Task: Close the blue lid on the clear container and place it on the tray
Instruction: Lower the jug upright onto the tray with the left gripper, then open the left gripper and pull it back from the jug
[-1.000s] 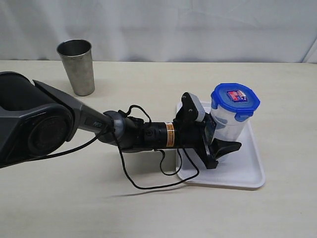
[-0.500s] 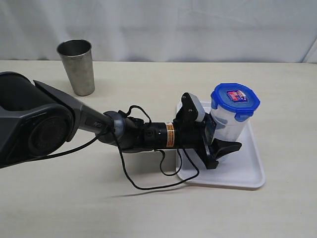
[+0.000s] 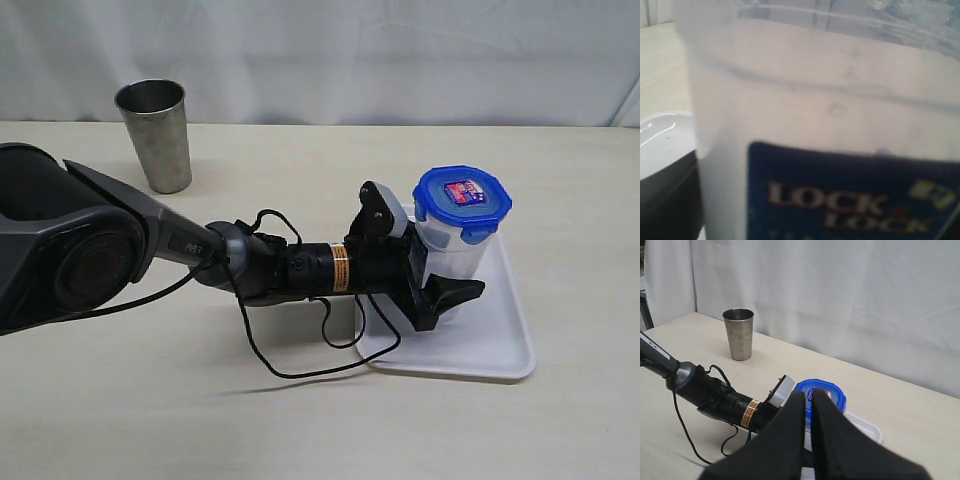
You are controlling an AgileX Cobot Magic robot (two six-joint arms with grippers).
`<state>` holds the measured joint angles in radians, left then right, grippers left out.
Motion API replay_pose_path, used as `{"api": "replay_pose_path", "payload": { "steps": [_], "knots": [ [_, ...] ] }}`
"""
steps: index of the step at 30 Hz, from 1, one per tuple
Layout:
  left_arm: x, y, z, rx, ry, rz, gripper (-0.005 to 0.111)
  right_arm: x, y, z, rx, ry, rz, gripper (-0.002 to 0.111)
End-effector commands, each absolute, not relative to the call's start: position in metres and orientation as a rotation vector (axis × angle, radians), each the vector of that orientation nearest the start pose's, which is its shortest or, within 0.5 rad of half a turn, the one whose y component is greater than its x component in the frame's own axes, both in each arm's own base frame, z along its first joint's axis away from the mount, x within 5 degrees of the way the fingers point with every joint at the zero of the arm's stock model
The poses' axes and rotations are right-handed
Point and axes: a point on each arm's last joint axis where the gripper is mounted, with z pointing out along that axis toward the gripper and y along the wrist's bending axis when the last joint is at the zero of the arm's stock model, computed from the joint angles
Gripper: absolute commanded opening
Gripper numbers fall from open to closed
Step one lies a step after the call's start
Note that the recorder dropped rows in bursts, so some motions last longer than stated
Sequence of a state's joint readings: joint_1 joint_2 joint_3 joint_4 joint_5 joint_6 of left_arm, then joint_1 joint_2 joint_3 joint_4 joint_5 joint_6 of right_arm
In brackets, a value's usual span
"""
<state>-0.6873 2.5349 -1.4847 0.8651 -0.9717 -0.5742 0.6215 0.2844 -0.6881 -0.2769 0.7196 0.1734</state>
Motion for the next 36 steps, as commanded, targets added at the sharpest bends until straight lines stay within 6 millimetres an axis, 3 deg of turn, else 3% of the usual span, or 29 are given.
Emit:
{"api": "replay_pose_path", "payload": {
  "steps": [1,5,26,36],
  "knots": [
    [0.339,-0.352,0.045,1.113,1.497,-1.080,0.087,0.041,0.008,0.358,-0.447,1.718,0.253,0.005],
    [0.340,-0.351,0.042,1.120,1.535,-1.044,0.105,0.041,0.008,0.358,-0.447,1.718,0.253,0.005],
    [0.340,-0.338,0.042,1.227,1.491,-1.130,0.105,0.041,0.008,0.358,-0.450,1.716,0.246,0.005],
    [0.344,-0.333,0.057,1.275,1.464,-1.120,0.105,0.041,0.008,0.358,-0.450,1.716,0.246,0.005]
  ]
}}
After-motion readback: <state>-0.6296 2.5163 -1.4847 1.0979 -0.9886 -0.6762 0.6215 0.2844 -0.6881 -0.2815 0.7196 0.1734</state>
